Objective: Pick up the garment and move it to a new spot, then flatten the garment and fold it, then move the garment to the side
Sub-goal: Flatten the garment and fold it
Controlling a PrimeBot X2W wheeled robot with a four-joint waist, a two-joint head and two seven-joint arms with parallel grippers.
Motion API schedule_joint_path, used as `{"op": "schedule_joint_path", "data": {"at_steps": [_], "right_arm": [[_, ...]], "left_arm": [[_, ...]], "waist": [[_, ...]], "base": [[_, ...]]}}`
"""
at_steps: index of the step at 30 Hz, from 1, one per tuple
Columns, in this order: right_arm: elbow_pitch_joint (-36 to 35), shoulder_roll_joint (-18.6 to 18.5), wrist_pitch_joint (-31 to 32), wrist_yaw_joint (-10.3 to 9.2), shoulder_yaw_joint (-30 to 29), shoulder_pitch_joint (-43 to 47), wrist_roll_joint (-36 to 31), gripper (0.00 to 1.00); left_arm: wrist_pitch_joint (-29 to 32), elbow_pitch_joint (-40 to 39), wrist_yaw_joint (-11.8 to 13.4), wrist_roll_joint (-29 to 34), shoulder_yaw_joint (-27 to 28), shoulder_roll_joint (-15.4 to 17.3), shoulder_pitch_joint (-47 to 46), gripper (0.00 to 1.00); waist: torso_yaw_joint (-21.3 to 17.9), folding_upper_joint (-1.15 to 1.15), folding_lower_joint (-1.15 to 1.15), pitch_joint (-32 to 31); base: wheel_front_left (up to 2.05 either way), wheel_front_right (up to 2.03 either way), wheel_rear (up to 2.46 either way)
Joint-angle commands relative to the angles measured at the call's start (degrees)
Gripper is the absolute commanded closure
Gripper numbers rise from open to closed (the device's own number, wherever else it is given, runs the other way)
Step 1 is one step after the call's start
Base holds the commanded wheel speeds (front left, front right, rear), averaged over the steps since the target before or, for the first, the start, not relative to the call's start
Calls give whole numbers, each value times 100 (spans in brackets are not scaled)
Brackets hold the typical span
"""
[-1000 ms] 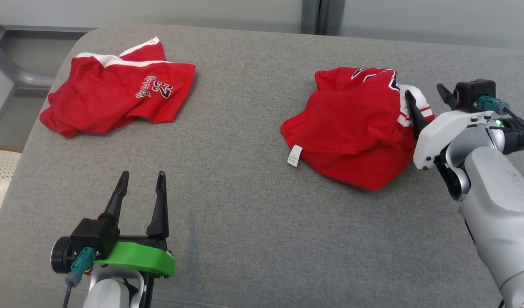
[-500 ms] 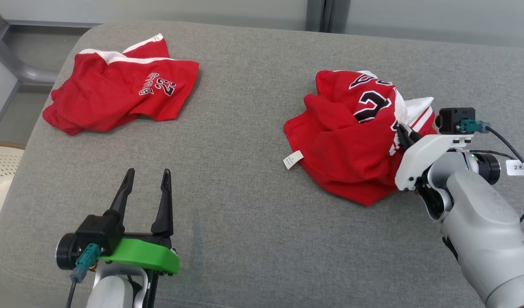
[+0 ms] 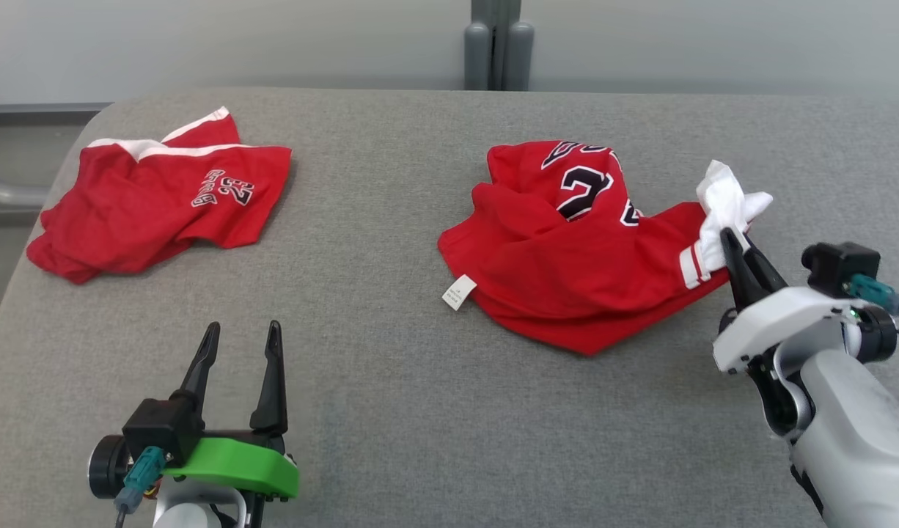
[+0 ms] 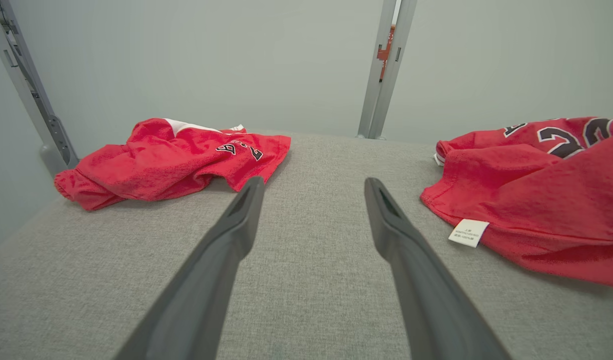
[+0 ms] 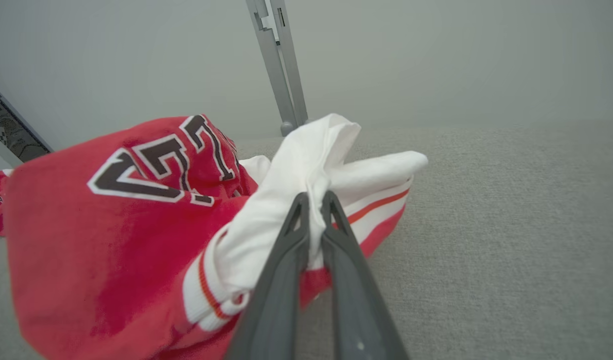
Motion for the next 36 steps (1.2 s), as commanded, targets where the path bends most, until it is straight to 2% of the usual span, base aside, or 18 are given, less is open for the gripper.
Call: {"op": "schedule_joint_path", "data": {"at_steps": [1,5,8,13,14,15,16,21,28,36], "right_arm": [[-207,-38,-41,-2,-124,287,24,100],[-1013,58,-46,-1,-569,1051,-74,100],[-1648,270,-45,-1,-996,1719,-145,100],[-2160,663,-47,-1,-1437,2591,-277,100],[-2218,739,-47,-1,-1482,2682,-300,65],[-2258,785,-47,-1,-1506,2735,-331,6],[-2297,826,-47,-1,-1527,2801,-364,0],[-2632,959,-47,-1,-1789,2857,-679,0],[-3506,1170,-47,-1,-2138,2959,-1159,0],[-3714,1294,-47,-1,-2078,3088,-1447,0]], "left_arm": [[-3,-13,30,-16,19,8,75,0],[-3,-17,34,-24,0,8,121,0],[-3,-9,38,-14,-1,9,104,0],[-3,0,40,-7,28,9,54,0],[-3,9,36,-4,28,9,45,0],[-3,16,33,-5,29,10,38,0],[-3,19,31,-6,28,10,31,0],[-3,37,14,9,36,10,-1,0],[-3,40,-9,38,44,10,6,0],[-3,20,-10,28,51,10,67,0]], "waist": [[-241,0,0,-111],[-447,0,0,-103],[-553,0,0,-92],[-673,0,0,-78],[-697,0,0,-77],[-711,0,0,-75],[-728,0,0,-73],[-749,0,0,-68],[-644,0,0,-100],[-564,0,0,-97]], "base": [[0,0,0],[0,0,0],[0,0,0],[0,0,0],[0,0,0],[0,0,0],[0,0,0],[0,0,0],[0,0,0],[0,0,0]]}}
